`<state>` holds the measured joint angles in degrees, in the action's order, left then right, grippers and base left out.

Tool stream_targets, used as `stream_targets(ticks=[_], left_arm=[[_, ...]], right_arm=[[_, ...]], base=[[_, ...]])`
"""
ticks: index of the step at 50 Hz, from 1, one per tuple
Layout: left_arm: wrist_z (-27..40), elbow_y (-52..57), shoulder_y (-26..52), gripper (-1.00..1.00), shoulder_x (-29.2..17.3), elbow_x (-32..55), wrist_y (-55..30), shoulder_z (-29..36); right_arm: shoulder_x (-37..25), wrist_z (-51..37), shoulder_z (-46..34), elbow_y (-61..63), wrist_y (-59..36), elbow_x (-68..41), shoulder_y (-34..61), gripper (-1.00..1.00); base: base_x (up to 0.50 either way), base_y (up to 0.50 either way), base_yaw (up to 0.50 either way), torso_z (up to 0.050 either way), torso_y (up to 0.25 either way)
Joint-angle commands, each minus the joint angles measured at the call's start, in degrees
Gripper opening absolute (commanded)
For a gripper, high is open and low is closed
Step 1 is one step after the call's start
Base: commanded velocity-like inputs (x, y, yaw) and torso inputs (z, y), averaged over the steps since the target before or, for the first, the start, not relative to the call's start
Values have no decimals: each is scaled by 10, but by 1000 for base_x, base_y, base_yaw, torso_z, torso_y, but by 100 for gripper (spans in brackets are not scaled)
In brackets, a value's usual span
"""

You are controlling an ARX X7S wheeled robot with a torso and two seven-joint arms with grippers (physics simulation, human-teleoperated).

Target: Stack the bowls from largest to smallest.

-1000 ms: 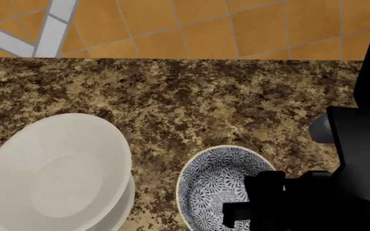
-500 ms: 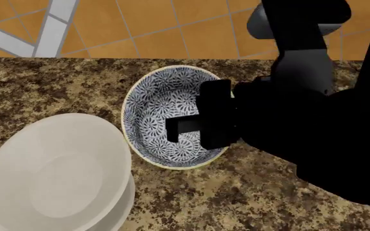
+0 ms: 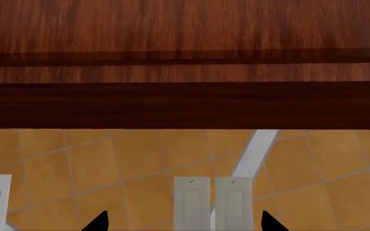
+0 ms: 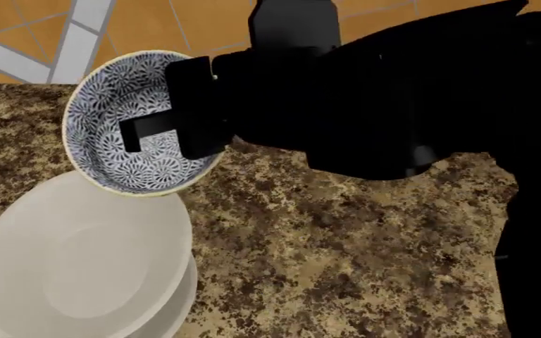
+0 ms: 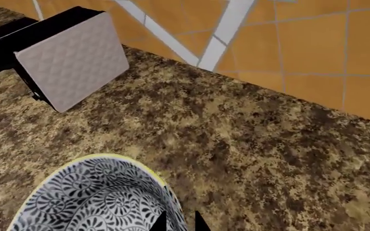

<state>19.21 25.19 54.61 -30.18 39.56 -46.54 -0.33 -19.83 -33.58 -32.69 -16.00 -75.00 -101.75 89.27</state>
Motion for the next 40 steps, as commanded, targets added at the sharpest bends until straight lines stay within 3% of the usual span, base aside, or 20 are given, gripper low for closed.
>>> stream_targets(ticks=[1, 16, 40], left_arm=[[-13, -15, -1, 100, 7, -6, 5, -20], [-20, -29, -5, 100, 5, -16, 20, -13], [-29, -38, -25, 100, -2, -19, 40, -20]], right_arm=[[61, 115, -16, -26, 20, 94, 16, -100], [116, 223, -78, -70, 68, 180, 18, -100], [142, 255, -133, -65, 89, 216, -6, -100]], base=[[0, 0, 0, 0, 0], [0, 0, 0, 0, 0], [0, 0, 0, 0, 0]])
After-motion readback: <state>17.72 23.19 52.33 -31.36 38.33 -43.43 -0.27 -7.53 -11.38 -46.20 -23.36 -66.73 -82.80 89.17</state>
